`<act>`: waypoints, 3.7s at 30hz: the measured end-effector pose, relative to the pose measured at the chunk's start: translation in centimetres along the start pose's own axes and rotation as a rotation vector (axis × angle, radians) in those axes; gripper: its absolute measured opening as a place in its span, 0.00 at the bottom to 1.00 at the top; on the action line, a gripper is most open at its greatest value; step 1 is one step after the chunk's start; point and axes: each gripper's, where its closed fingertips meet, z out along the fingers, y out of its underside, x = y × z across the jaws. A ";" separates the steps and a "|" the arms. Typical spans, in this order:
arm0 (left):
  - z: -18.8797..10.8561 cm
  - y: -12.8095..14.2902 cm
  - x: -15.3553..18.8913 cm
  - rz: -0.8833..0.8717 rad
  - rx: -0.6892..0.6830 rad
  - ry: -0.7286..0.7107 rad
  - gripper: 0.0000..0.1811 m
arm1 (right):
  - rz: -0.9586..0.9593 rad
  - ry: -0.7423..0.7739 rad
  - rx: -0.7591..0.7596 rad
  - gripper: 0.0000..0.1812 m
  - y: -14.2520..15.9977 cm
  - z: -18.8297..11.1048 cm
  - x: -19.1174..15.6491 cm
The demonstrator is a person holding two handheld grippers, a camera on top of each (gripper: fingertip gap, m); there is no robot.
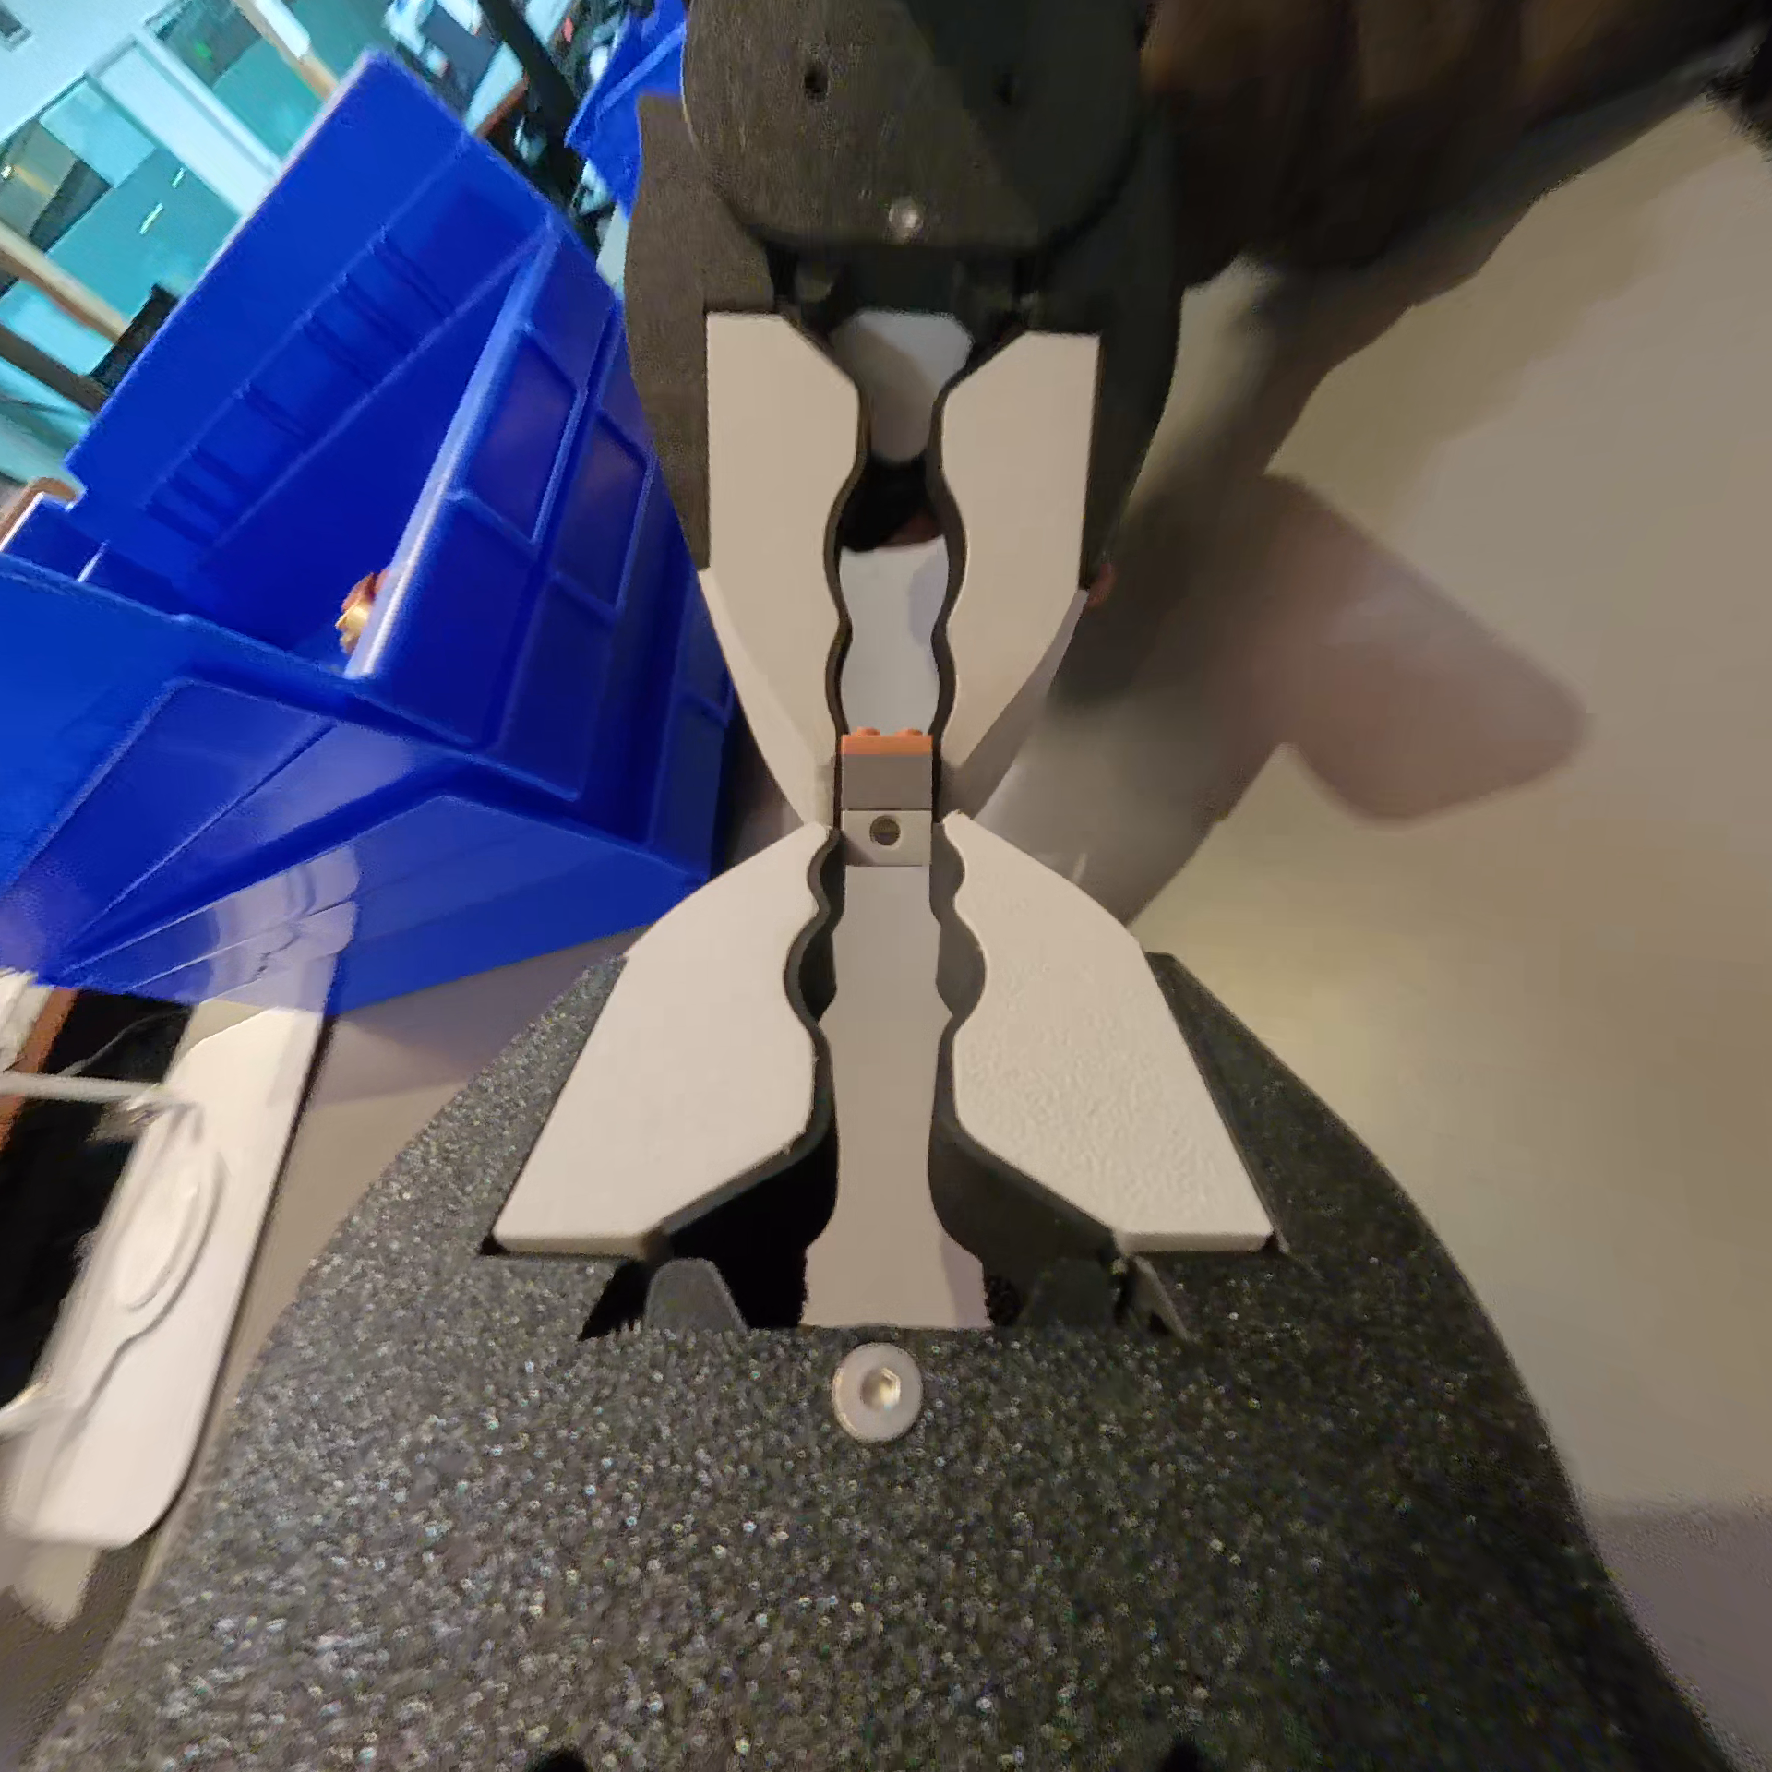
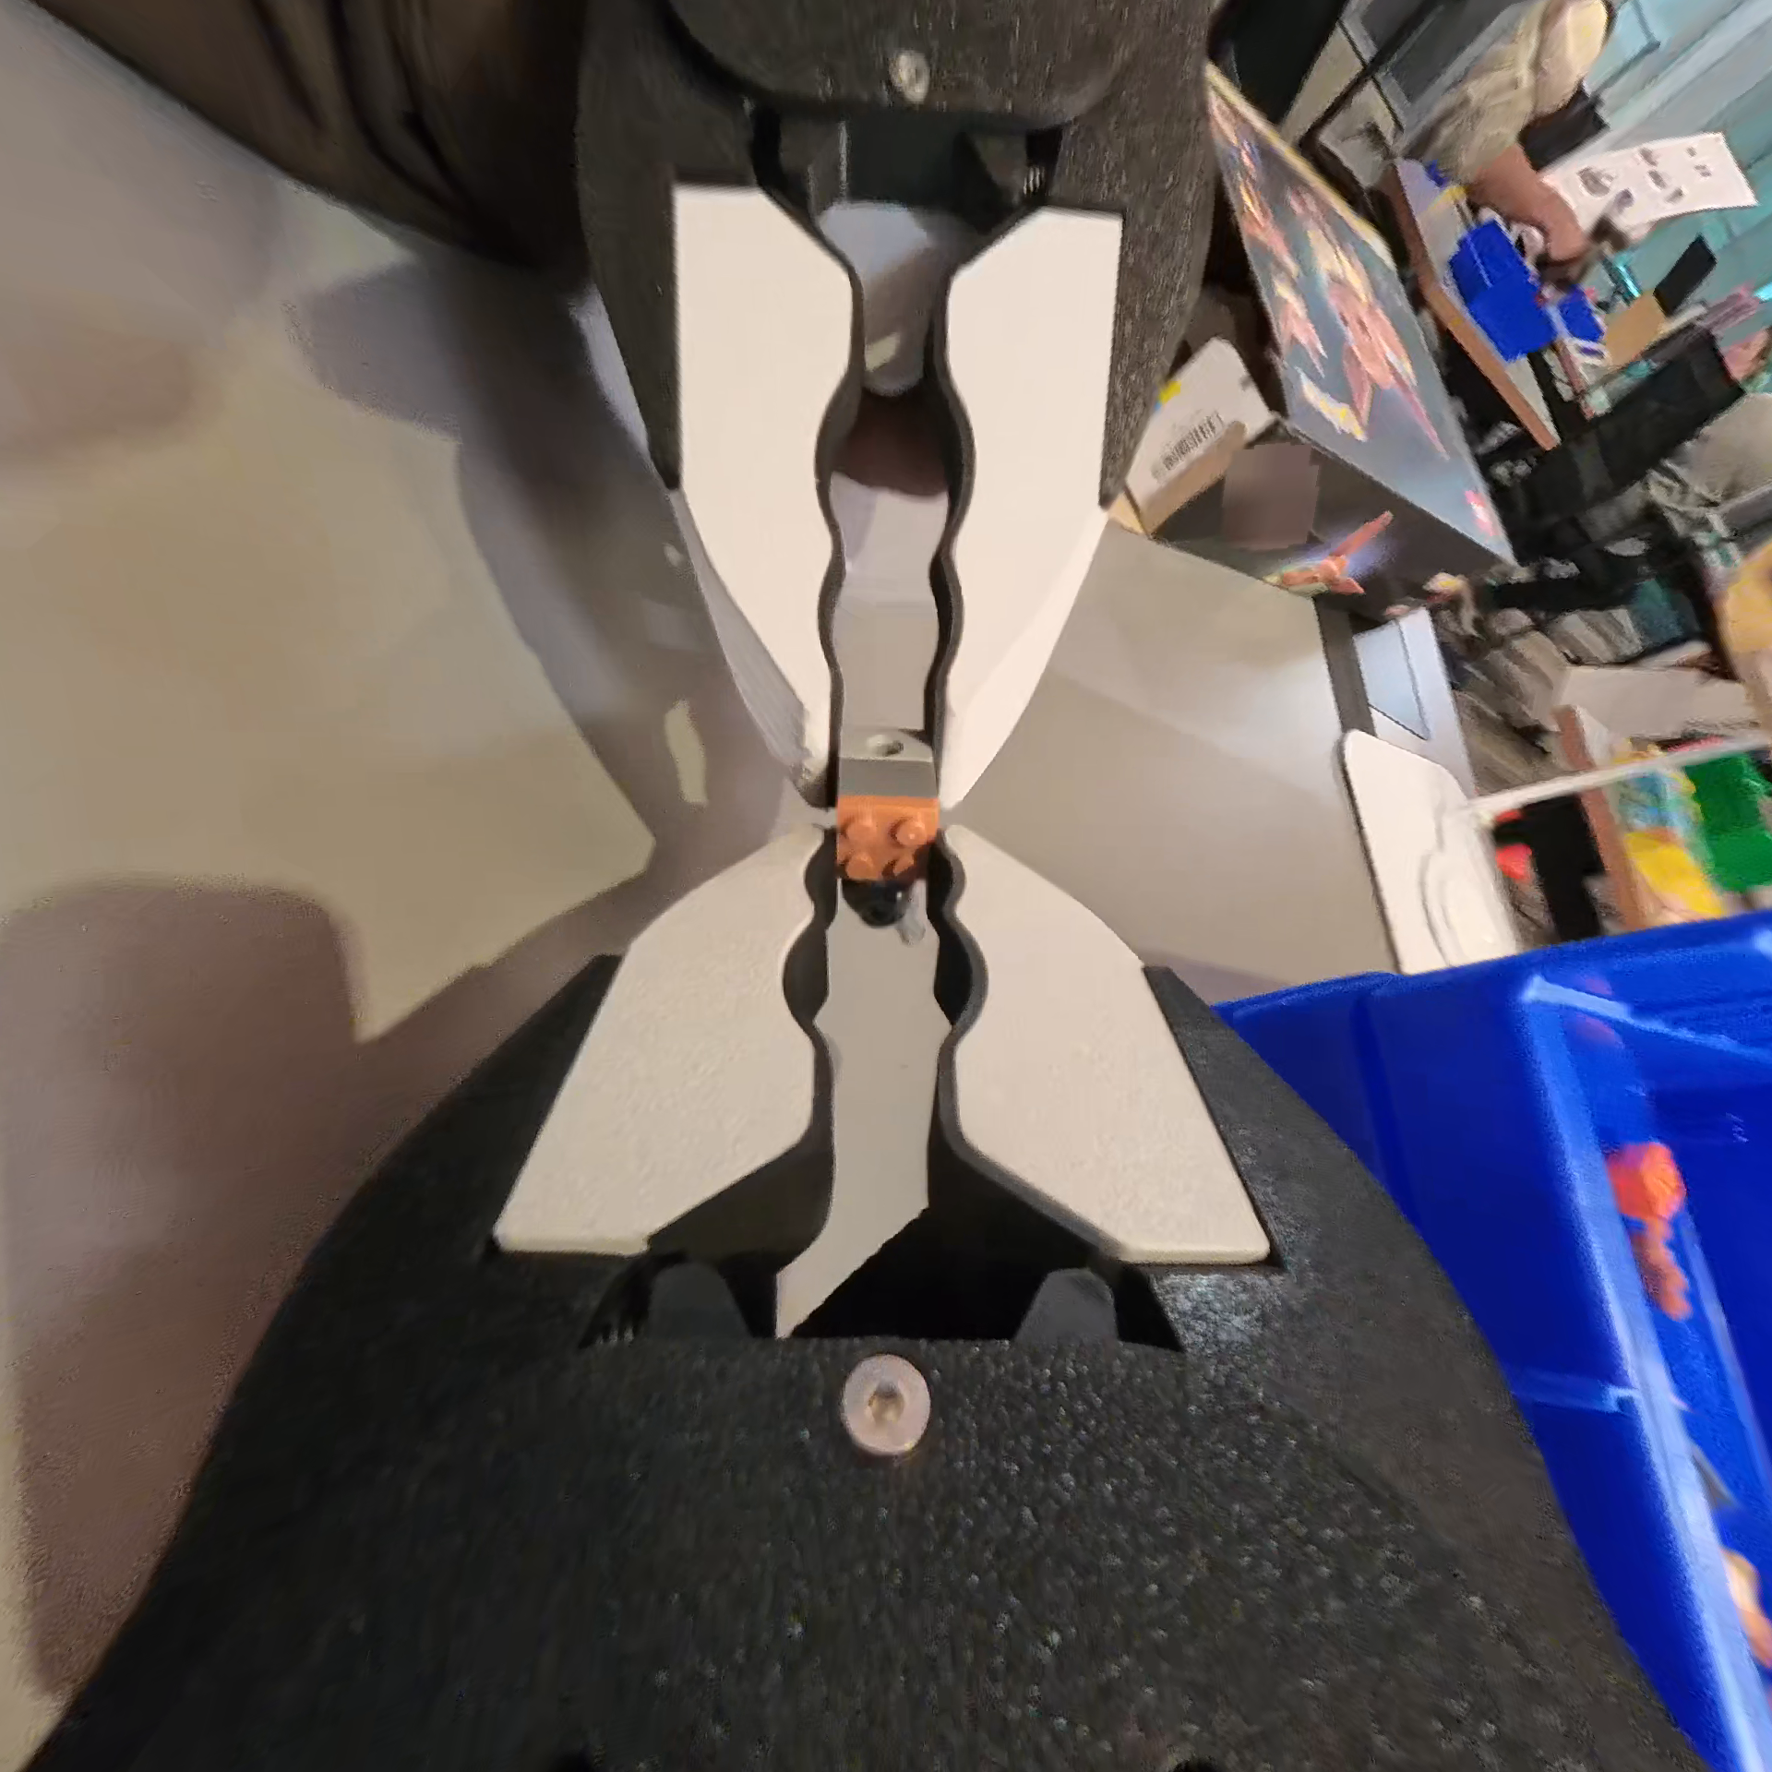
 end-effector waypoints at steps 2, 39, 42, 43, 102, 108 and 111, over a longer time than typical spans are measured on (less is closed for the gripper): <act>-0.1 1.1 -0.7 0.046 -0.084 -0.057 0.09 | -0.077 0.091 -0.073 0.09 1.1 0.2 0.7; -2.0 -0.4 -3.4 -0.381 0.238 -0.019 0.09 | -0.044 0.040 -0.175 0.11 4.5 1.0 -0.5; -2.2 -1.0 -4.1 -0.570 0.342 0.024 0.09 | -0.018 0.066 -0.130 0.13 3.9 0.6 0.2; -2.3 -1.1 -4.4 -0.647 0.379 0.039 0.09 | -0.010 0.083 -0.118 0.14 3.7 0.5 0.6; -2.7 -3.5 -4.6 -1.172 0.665 0.291 0.09 | 0.191 0.601 0.047 0.17 1.1 -8.4 13.0; -2.6 -3.5 -4.8 -1.220 0.708 0.304 0.09 | -0.141 0.384 0.107 0.15 -2.9 -3.7 5.8; -2.6 -3.6 -4.7 -1.231 0.724 0.319 0.09 | -0.153 0.358 0.142 0.15 -3.8 -2.6 4.7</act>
